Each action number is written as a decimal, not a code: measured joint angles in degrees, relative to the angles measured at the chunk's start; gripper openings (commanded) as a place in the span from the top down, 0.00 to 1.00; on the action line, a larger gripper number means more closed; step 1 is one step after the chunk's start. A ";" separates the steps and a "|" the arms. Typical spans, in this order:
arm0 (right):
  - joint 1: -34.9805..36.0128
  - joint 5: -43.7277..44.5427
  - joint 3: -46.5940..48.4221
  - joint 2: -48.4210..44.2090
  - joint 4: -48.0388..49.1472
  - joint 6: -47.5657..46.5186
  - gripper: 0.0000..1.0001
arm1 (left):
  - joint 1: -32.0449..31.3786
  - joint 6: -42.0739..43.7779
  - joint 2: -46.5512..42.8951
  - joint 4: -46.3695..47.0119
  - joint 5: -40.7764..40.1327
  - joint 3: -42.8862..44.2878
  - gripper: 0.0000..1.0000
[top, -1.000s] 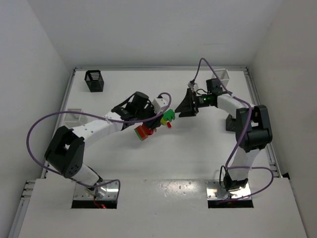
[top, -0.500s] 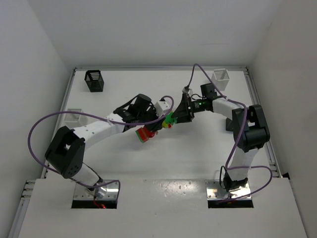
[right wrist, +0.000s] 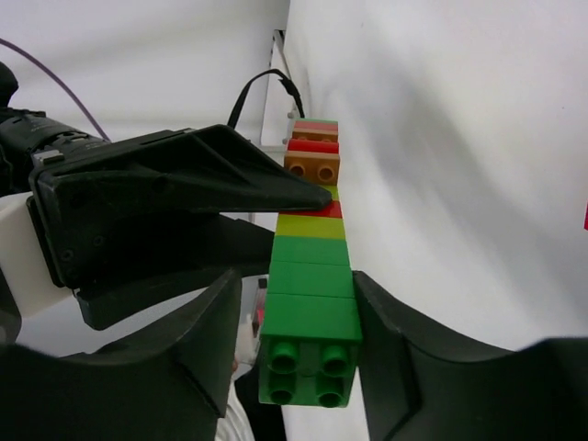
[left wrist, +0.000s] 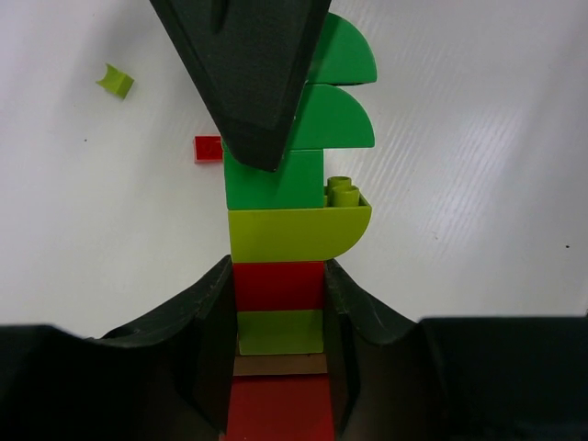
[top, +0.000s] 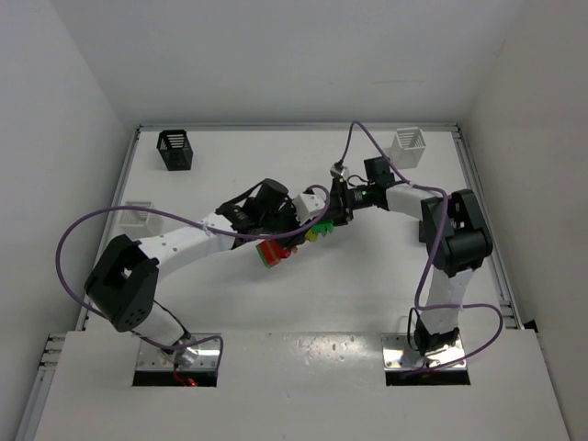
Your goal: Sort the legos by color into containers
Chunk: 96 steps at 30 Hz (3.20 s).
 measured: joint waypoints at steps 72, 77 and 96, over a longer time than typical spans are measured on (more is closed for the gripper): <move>-3.39 0.83 -0.22 -6.29 -8.87 -9.33 1.00 | 18.45 -22.25 0.13 11.54 32.54 -1.44 0.15; -1.62 3.69 -8.70 -11.45 13.35 10.49 1.00 | 17.66 -40.48 0.13 24.85 38.88 -5.77 0.15; -1.57 19.74 -21.46 -9.49 69.90 64.94 1.00 | 17.46 -78.53 7.06 50.36 40.96 -9.33 0.28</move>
